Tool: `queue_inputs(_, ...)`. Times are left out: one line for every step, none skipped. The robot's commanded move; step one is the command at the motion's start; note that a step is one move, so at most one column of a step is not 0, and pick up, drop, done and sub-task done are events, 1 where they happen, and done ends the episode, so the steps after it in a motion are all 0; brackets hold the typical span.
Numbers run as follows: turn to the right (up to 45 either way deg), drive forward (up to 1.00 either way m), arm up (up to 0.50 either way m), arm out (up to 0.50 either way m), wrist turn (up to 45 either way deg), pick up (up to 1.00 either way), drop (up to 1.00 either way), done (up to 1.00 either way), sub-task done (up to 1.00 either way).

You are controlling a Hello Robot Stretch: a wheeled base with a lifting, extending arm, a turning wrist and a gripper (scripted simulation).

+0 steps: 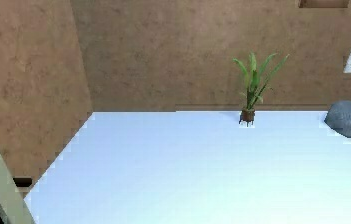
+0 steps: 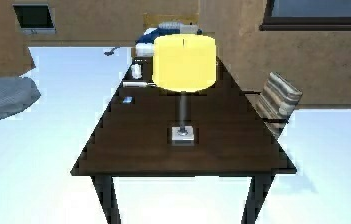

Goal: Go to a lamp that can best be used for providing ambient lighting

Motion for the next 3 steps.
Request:
queue_inputs(45.0,0.0,0.0,0.0,0.0,0.0,0.0,0.0,0.0)
queue_inputs(45.0,0.0,0.0,0.0,0.0,0.0,0.0,0.0,0.0)
queue_inputs(0.0,0.0,0.0,0.0,0.0,0.0,0.0,1.0,0.0)
